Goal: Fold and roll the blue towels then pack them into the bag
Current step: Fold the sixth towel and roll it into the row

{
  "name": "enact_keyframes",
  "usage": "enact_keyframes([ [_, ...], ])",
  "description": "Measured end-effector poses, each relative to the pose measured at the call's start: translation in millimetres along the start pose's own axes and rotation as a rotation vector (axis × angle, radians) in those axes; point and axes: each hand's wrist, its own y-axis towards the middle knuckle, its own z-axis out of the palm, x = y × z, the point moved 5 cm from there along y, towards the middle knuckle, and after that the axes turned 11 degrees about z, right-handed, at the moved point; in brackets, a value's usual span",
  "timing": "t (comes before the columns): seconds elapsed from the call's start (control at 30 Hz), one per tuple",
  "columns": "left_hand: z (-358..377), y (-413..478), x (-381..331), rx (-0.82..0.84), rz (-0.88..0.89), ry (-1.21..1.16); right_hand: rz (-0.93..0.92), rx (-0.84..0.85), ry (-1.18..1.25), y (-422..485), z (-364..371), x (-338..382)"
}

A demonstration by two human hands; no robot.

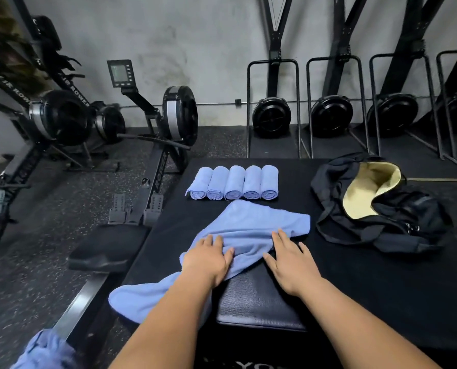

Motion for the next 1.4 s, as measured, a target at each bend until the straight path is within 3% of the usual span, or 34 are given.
enact_keyframes([
  [0.2,0.9,8.0,-1.6,-0.017,-0.079,0.026,0.054,-0.069,-0.022,1.9,-0.4,3.7],
  [0.4,12.6,3.4,18.4,-0.149,0.107,-0.124,0.091,-0.086,-0.048,-8.1,10.5,16.9],
  [0.53,2.6,-20.3,27.1,-0.24,0.266,-0.176,0.068,-0.207,0.043,-11.9,1.5,12.9],
  [0.67,-11.0,-38.0,14.1,-0.278,0.314,-0.21,0.1,-0.336,0.044,-6.6,-24.4,-11.4],
  [0.8,-34.8,-37.9,-8.9,-0.348,0.261,-0.545,0.163,-0.618,0.161,0.7,-70.0,-29.9],
  [0.87,-37.1,-32.4,-7.1,-0.362,0.188,-0.512,0.164,-0.673,0.207,-7.0,-81.1,-30.6],
  [0.97,-20.8,-32.1,15.3,-0.278,0.0,0.03,0.051,-0.649,0.149,-23.2,-75.6,-23.8],
  [1.0,-16.1,-35.4,21.1,-0.307,-0.018,0.11,-0.025,-0.622,0.097,-28.2,-67.0,-19.2],
  [1.1,-20.7,-47.8,15.1,-0.571,0.164,0.042,-0.223,-0.376,0.021,-37.1,-25.3,-3.3],
  [1.17,-18.9,-51.8,4.8,-0.596,0.327,-0.02,-0.251,-0.235,0.035,-40.9,-0.4,4.1],
  [1.3,5.0,-50.4,-14.9,-0.364,0.495,0.014,-0.199,-0.249,0.11,-39.5,4.1,6.3],
  [1.4,2.7,-47.3,-7.9,-0.46,0.438,-0.075,-0.251,-0.328,0.082,-37.7,-9.3,3.4],
])
